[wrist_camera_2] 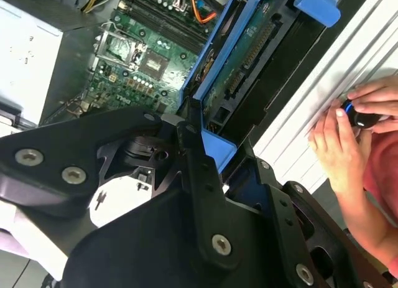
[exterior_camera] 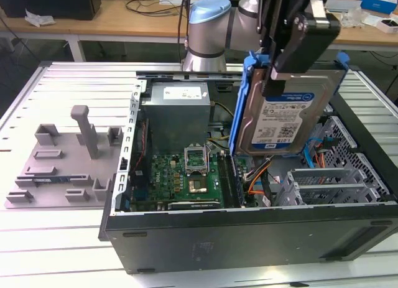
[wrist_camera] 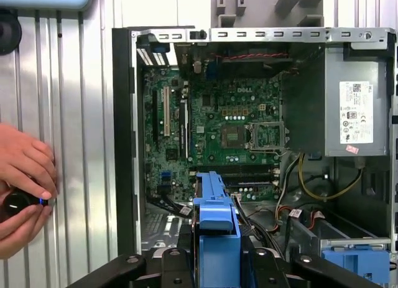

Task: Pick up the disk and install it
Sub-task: 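Insert the disk into the insertion slot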

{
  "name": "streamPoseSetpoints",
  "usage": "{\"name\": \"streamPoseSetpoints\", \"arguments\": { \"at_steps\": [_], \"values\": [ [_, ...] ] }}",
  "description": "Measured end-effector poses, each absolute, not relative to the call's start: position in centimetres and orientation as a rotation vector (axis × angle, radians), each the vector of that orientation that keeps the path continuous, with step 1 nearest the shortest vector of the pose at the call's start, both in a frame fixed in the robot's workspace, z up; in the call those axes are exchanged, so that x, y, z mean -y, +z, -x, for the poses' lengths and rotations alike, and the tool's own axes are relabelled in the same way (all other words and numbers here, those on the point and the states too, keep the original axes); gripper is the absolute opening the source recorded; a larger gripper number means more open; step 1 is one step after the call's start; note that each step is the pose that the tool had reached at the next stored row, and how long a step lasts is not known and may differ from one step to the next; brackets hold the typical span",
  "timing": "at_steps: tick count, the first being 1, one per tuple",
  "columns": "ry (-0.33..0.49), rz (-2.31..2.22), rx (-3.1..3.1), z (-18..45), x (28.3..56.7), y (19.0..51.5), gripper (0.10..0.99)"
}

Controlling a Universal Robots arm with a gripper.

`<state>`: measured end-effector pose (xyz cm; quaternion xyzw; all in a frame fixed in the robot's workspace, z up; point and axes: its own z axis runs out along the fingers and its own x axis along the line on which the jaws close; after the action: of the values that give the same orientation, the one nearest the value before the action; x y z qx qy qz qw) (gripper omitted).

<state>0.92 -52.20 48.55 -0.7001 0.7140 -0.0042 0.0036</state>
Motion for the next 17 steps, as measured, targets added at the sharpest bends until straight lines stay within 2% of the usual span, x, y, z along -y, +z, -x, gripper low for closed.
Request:
{"name": "streamPoseSetpoints", "arguments": {
  "at_steps": [10, 17],
  "values": [
    [-0.011, 2.196, -2.239, -4.1, 53.7, 48.5, 0.365],
    [-0.011, 2.196, -2.239, -7.3, 53.8, 48.4, 0.365]
  ]
}}
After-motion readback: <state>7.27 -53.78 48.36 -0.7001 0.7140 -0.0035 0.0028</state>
